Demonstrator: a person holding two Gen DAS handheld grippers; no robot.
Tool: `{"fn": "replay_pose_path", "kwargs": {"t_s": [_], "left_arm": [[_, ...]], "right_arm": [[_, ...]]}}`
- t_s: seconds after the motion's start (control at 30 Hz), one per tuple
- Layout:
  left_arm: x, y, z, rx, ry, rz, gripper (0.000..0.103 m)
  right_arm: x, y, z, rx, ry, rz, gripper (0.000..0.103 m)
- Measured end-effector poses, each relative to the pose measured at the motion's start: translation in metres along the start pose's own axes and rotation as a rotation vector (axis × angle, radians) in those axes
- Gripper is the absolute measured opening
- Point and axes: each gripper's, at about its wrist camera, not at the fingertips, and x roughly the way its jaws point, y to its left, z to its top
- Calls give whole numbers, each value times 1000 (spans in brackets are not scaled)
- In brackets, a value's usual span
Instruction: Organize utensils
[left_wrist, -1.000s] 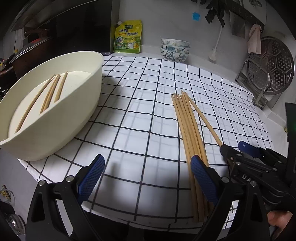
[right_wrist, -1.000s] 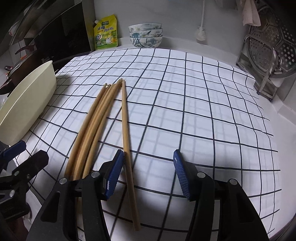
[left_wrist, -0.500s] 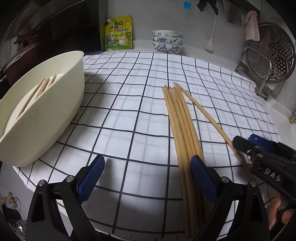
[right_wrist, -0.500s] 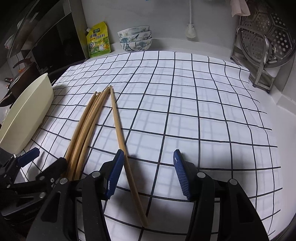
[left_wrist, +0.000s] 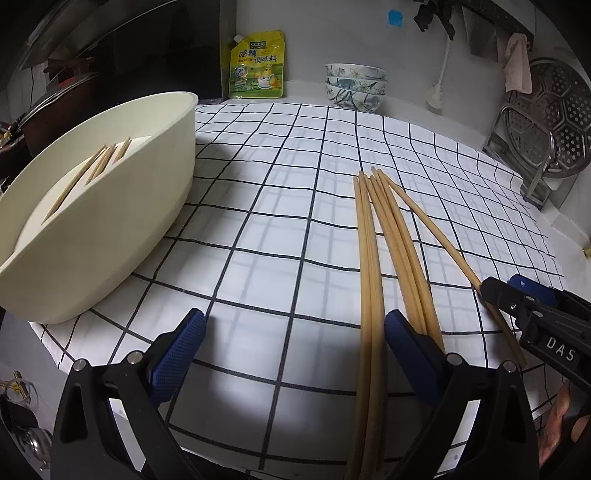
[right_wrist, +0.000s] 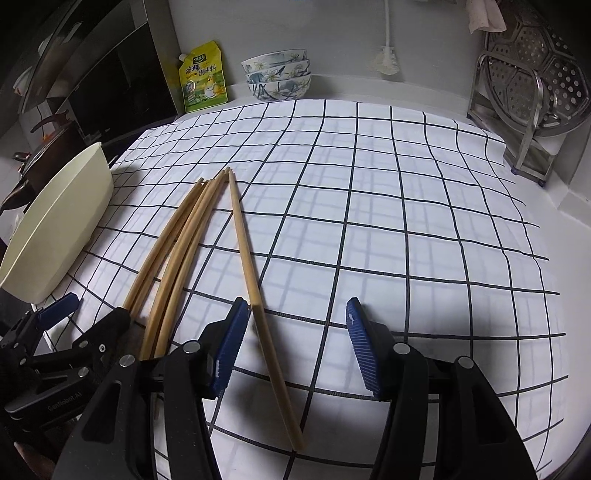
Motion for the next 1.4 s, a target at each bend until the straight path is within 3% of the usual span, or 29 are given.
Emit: {"fn": "replay_pose_path", "kwargs": {"t_s": [0.73,1.03,1.17,1.23,1.33,1.4], "left_arm": [[6,20,4,-42,-16,64,96],[9,23,6,-42,-13,99,93],[10,21,7,-34,-22,108,84],[10,17,9,-26,-26,103,75],[10,10,11,-8,-28,89,60],[10,5,12,6,-27,75,42]], "right_arm": [[2,4,0,-5,0,5,53],[5,15,0,-53,-4,-53,53],[8,23,0,-86,-13,-71,53],[10,27,2,-90,-15,-66,48],[12,34,5,-110,-23,-64,26],[12,37,6,-121,-25,-60,9]]}}
